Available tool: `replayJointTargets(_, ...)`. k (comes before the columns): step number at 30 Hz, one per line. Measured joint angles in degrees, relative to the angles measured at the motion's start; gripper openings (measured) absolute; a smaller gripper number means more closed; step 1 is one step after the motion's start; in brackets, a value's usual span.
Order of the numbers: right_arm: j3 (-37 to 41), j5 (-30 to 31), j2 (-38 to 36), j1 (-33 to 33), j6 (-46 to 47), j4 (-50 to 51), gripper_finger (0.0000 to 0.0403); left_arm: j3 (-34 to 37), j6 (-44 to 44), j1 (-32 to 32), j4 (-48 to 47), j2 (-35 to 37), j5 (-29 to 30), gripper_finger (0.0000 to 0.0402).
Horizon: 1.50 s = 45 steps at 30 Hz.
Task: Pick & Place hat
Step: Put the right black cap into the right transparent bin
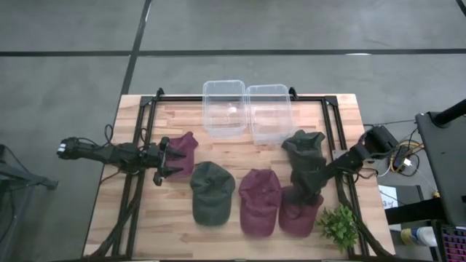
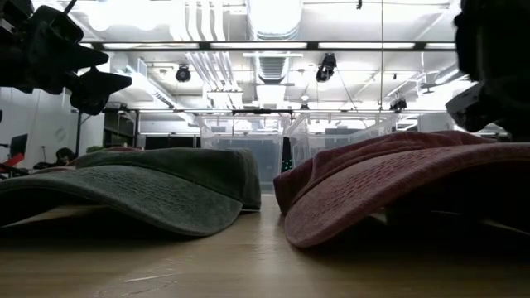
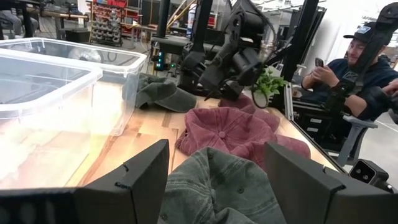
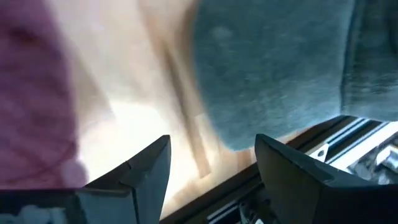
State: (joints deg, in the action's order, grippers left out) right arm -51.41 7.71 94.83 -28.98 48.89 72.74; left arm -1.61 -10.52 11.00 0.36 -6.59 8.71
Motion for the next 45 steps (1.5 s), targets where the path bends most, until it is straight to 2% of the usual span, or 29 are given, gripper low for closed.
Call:
replayJointTargets(7, 0.6, -1.5, 0.0, -5.4, 0.4, -0.1, 0.0226, 0.0, 0.0, 0.0, 0.0, 0.0, 0.4, 0.0255)
replayJointTargets(14, 2.6, -4.2, 0.0, -6.8, 1.6, -0.5, 0.0226, 0.0, 0.0, 0.0, 0.0, 0.0, 0.3, 0.0255)
replayJointTargets(21, 3.2, -3.2, 0.6, -6.8, 0.6, -4.5, 0.0226, 0.0, 0.0, 0.0, 0.0, 0.0, 0.3, 0.0255)
replayJointTargets(28, 3.4, -2.9, 4.4, -6.6, -1.5, -4.9, 0.0226, 0.0, -0.2, 0.0, 0.0, 0.0, 0.3, 0.0255)
replayJointTargets(34, 3.3, -0.9, 7.2, -6.6, 0.2, -3.2, 0.0226, 0.0, -1.9, 0.0, 0.0, 0.0, 0.2, 0.0255)
replayJointTargets(45, 3.4, 3.6, 7.0, -5.9, -0.3, -2.7, 0.0226, 0.0, -3.0, 0.0, 0.0, 0.0, 0.2, 0.0255)
